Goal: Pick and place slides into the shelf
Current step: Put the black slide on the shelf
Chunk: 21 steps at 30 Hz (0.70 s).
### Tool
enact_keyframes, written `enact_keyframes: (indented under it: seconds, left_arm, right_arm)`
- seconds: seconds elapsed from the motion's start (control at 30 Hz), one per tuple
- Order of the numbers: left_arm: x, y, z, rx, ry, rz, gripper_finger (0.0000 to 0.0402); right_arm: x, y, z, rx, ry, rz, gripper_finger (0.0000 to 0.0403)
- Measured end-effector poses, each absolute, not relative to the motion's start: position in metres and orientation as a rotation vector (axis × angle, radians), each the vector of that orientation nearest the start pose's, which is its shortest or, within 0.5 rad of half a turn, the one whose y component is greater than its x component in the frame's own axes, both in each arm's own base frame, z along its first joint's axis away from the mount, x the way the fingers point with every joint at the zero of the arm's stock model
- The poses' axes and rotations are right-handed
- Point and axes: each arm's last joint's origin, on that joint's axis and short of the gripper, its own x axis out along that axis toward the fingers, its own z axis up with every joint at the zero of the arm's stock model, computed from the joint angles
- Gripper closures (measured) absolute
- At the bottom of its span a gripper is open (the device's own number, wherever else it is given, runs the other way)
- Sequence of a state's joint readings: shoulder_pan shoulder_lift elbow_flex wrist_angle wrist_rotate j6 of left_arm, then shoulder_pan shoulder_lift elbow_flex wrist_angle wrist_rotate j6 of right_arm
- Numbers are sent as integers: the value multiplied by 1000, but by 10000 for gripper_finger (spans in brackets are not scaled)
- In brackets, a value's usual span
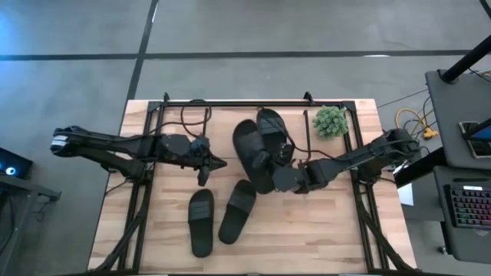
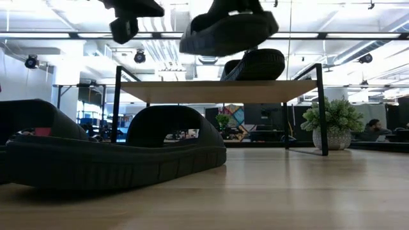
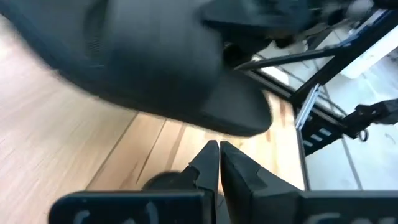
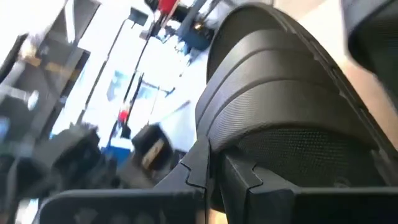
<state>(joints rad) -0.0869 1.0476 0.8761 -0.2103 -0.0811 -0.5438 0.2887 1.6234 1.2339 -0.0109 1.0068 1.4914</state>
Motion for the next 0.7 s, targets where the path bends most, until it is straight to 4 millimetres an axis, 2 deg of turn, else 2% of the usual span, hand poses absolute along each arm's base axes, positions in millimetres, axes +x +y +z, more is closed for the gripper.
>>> enact_keyframes:
  seconds: [0.1, 0.27, 0.4, 0.6, 0.7]
  left_arm:
    - [234, -18, 311, -504, 367, 100, 401]
    - [245, -19, 310, -506, 321, 89, 401]
    - [253, -17, 305, -499, 326, 99, 401]
    - [271, -12, 289, -479, 372, 134, 401]
    - [275, -9, 283, -474, 387, 148, 401]
  right_arm:
    - [357, 64, 295, 1219, -295, -815, 390]
    - [367, 46, 294, 1209, -296, -842, 390]
    - [382, 34, 294, 1198, -238, -812, 390]
    - [402, 31, 294, 1170, -153, -755, 390]
    - [401, 31, 289, 1116, -90, -798, 390]
